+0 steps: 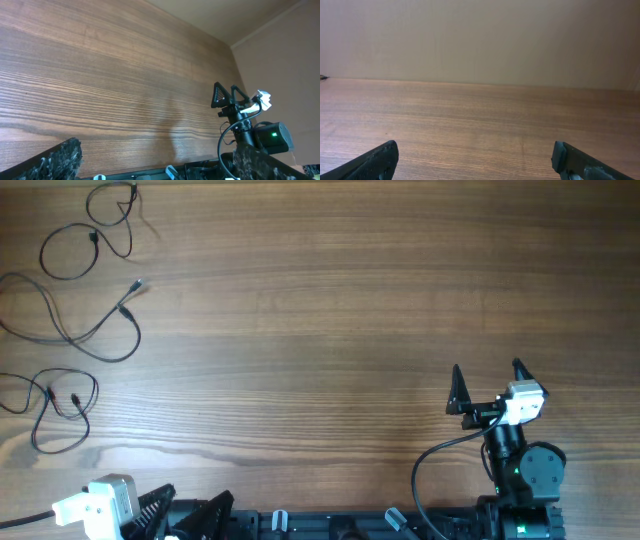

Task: Untangle cables

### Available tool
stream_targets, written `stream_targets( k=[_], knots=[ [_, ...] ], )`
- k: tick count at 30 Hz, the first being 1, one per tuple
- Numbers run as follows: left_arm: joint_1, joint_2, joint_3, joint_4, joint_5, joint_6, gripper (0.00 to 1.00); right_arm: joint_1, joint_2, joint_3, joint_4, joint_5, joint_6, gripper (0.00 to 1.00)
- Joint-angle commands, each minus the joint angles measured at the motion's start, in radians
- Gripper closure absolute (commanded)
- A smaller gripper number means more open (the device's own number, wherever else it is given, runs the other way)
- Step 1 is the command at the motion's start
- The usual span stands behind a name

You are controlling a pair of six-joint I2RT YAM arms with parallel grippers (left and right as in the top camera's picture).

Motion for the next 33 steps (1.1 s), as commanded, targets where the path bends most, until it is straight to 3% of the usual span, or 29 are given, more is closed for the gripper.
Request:
stream_targets(
  k=[1,22,27,33],
  knots=[
    [-0.005,-0.003,-0.004,0.002,-0.006,-0.005,0.00,-0.004,-0.014,-0.001,0.003,0.016,-0.014,0.00],
    [-0.004,-0.003,-0.004,-0.007,-0.005,0.002,0.00,-0.004,-0.013,-0.001,0.003,0.016,-0.014,0.00],
    [-0.004,-0.010,-0.053,0.112,-0.005,0.067,0.00,-0.004,-0.013,-0.001,0.003,0.016,-0.014,0.00],
    [-0.004,-0.126,-0.335,0.450,-0.002,0.123,0.00,-0.004,-0.013,-0.001,0.003,0.016,-0.014,0.00]
  ],
)
